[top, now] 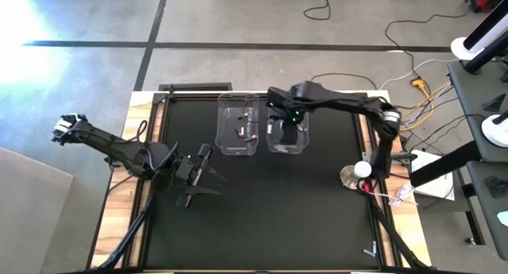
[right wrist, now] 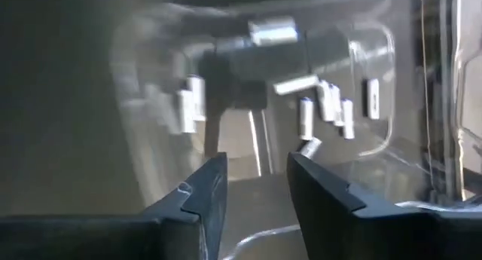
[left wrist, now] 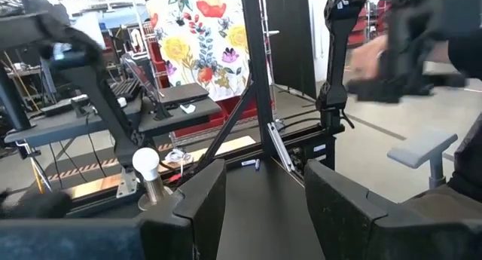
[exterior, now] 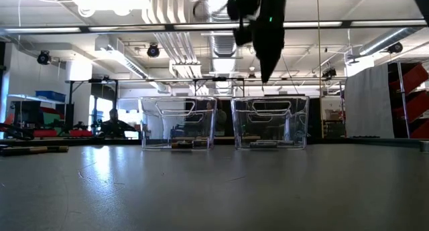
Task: Sort batteries
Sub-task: Put the white battery into the right transparent bin
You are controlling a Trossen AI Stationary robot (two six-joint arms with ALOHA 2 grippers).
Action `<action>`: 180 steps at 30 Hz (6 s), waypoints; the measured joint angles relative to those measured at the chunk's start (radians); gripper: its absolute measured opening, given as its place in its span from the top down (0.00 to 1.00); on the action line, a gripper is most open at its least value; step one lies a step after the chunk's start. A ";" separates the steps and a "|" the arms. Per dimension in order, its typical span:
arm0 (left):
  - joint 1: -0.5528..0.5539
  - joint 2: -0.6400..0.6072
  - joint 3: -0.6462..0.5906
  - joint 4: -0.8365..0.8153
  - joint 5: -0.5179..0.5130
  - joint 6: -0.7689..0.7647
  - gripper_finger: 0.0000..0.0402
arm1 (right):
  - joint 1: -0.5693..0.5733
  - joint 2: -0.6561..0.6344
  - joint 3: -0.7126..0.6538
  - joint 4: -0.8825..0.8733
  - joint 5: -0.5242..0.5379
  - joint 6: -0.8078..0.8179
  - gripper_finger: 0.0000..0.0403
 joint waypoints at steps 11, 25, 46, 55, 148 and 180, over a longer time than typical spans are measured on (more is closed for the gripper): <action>0.000 0.000 0.000 0.008 0.000 -0.015 0.60 | 0.512 -0.214 -0.101 0.109 0.127 0.283 0.77; -0.092 0.023 0.000 0.110 0.350 0.072 0.60 | 1.078 -0.067 -0.153 0.127 0.205 0.861 0.73; -0.127 0.260 0.000 0.262 -0.313 -0.262 0.60 | 1.296 0.066 -0.200 -0.008 -0.209 1.358 0.62; -0.130 0.423 0.000 0.436 -0.315 -0.367 0.60 | 1.307 0.064 -0.416 0.106 -0.461 1.352 0.59; -0.192 0.605 0.000 0.625 -0.501 -0.354 0.60 | 0.349 -0.257 -0.229 0.359 0.108 0.099 0.91; -0.192 0.605 0.000 0.625 -0.501 -0.358 0.60 | -0.216 0.152 -0.272 0.377 -0.212 0.110 0.91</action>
